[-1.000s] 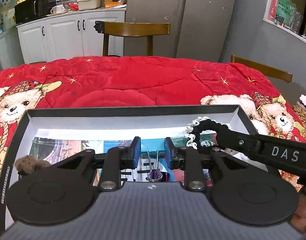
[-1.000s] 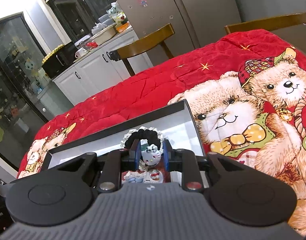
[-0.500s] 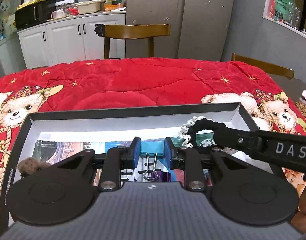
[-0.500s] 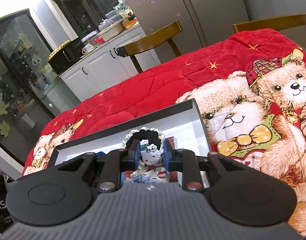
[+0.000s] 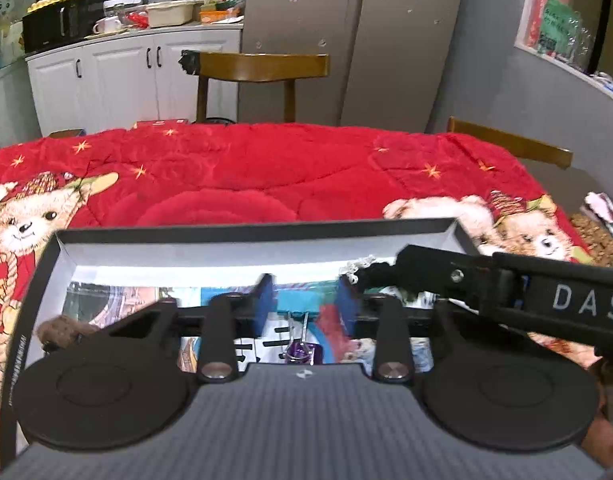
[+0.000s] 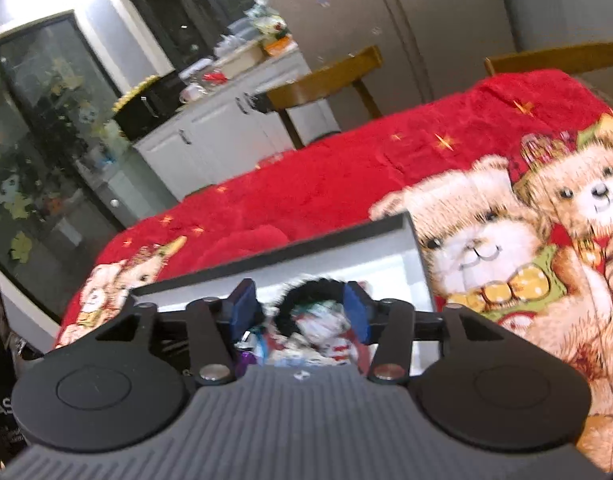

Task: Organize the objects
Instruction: 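Open both grippers to drop the binder clip and scrunchie into the box, then move both grippers back to the items in front of the box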

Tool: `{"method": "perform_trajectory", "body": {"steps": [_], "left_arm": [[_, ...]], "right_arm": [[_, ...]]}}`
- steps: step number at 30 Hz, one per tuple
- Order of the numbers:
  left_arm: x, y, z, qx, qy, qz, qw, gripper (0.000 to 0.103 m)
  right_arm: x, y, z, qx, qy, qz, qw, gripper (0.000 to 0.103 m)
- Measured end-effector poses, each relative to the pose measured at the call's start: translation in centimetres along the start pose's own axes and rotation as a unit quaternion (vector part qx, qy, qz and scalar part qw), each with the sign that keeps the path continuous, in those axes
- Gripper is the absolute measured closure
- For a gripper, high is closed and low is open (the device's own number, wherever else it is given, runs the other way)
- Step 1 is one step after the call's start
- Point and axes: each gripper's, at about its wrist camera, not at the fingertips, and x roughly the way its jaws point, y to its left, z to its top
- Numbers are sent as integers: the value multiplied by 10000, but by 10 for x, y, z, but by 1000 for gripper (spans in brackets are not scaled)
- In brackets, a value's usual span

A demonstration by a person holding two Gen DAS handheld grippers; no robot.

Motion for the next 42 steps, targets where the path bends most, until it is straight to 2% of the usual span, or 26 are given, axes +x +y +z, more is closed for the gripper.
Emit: {"method": "perform_trajectory", "body": {"steps": [4, 8, 11, 13, 15, 17, 19, 22, 26, 29, 32, 34, 36, 39, 42], "left_arm": [[-25, 4, 10, 12, -316, -61, 9995, 47], [-61, 13, 22, -224, -674, -260, 9971, 40], [-104, 10, 25, -286, -1206, -481, 9911, 39], [-137, 6, 23, -258, -1631, -543, 9848, 35], [-171, 3, 16, -320, -2008, -597, 9773, 24], [-202, 0, 7, -335, -2277, -711, 9706, 16], [-227, -8, -1, -105, -2451, -786, 9663, 14], [-254, -19, -17, 226, -2578, -571, 9642, 14], [-270, -24, -41, 367, -2567, -377, 9651, 14], [-267, -23, -61, 406, -2475, -131, 9680, 14], [-250, -16, -81, 345, -2227, 129, 9742, 14], [-237, -13, -101, 418, -2060, 321, 9771, 14], [-217, -6, -118, 385, -1851, 255, 9816, 14], [-184, 8, -139, 37, -1389, 229, 9900, 14], [-167, 15, -148, -23, -1060, 259, 9940, 14]], "right_arm": [[-23, 7, 8, -90, -360, 75, 9993, 20], [-52, 14, 16, -19, -646, 349, 9973, 13], [-86, 22, 21, 104, -973, 644, 9931, 6], [-110, 25, 23, 121, -1114, 964, 9890, 1], [-134, 27, 21, 177, -1269, 1184, 9847, 0], [-154, 32, 16, 156, -1393, 1224, 9825, 0], [-172, 34, 6, 130, -1554, 1222, 9802, 0], [-194, 39, -12, -37, -1707, 1080, 9794, 0], [-208, 47, -36, -334, -2004, 676, 9768, 0], [-208, 48, -55, -395, -1975, 369, 9788, 0], [-195, 40, -75, -177, -1886, 280, 9815, 0], [-177, 31, -89, -68, -1743, 122, 9846, 0], [-156, 26, -99, -173, -1538, 10, 9879, 0], [-134, 14, -109, -191, -1073, -289, 9936, 0], [-130, 5, -122, -144, -911, -295, 9953, 0]]}}
